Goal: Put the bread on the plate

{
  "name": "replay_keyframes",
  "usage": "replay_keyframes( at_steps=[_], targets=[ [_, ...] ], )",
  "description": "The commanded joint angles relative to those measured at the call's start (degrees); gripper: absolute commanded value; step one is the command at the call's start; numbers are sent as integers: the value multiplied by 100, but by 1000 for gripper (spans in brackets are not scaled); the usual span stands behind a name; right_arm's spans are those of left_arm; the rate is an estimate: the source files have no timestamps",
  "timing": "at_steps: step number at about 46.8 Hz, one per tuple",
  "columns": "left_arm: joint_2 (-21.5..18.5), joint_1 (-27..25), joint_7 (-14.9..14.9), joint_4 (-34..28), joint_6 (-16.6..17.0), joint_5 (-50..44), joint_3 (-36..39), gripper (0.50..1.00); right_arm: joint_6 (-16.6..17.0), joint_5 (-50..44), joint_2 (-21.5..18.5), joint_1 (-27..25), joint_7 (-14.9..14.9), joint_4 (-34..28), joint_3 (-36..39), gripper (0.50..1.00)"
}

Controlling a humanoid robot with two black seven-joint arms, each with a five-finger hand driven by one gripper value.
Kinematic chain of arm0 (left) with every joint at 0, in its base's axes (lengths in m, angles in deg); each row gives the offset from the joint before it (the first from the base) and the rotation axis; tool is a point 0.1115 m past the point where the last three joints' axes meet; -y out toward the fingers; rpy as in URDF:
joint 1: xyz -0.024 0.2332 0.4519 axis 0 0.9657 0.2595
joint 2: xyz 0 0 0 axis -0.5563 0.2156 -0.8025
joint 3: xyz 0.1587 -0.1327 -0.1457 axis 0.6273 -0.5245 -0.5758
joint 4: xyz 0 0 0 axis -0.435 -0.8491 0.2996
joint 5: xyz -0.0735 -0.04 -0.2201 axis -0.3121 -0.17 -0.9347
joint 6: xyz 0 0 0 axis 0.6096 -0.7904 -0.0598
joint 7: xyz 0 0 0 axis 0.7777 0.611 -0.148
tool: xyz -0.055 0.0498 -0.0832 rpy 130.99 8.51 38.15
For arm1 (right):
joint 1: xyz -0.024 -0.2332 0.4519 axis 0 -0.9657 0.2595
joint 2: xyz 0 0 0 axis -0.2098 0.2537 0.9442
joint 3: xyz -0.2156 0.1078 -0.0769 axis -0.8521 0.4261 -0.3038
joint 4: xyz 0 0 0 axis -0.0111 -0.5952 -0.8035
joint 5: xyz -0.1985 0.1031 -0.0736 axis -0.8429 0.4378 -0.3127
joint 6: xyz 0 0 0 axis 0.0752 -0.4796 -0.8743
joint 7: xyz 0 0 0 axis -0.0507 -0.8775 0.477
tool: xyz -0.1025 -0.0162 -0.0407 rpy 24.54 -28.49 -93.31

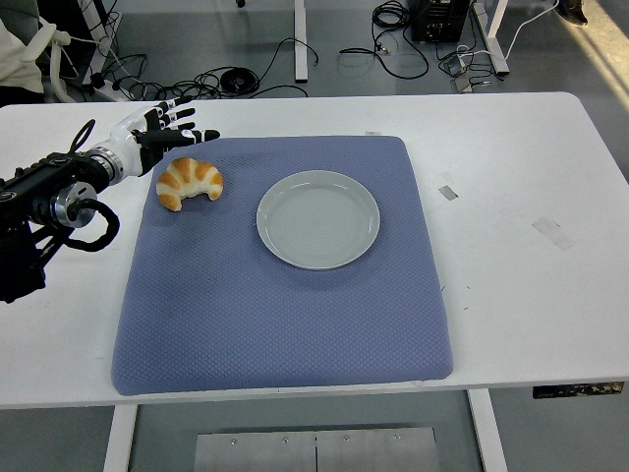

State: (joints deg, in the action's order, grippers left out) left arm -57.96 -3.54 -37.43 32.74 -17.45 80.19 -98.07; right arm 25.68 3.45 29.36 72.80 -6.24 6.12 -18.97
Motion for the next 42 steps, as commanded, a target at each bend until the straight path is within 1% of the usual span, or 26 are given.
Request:
replay_keyframes(
  at_steps=[1,5,11,15,18,22,24,30,37,42],
  targets=[
    [-69,-108,122,-3,-10,243,235,983,1,5,0,-1,-1,0,0,1000],
    [-228,-240,131,-3,-10,560,420,981,1,-4,0,-1,-1,0,0,1000],
    [-351,-433,122,5,-10,1096,517,981,1,-4,0,-1,-1,0,0,1000],
    [-456,-512,122,14,-27,1228,578,981,1,-4,0,-1,-1,0,0,1000],
    [-597,-609,122,14,-45,1167,894,981,1,-4,0,-1,-1,0,0,1000],
    [-650,-881,78,14,-63,1088,1369,983,1,-4,0,-1,-1,0,0,1000],
    [-693,-943,105,5,-176,1000,1527,983,1,-4,0,-1,-1,0,0,1000],
    [-861,-1014,96,14,-827,517,1739,981,1,-4,0,-1,-1,0,0,1000],
    [-817,-961,148,-3,-1065,490,1800,981,1,-4,0,-1,-1,0,0,1000],
    [-790,-961,289,-135,-1135,560,2177,978,1,-4,0,-1,-1,0,0,1000]
  ],
)
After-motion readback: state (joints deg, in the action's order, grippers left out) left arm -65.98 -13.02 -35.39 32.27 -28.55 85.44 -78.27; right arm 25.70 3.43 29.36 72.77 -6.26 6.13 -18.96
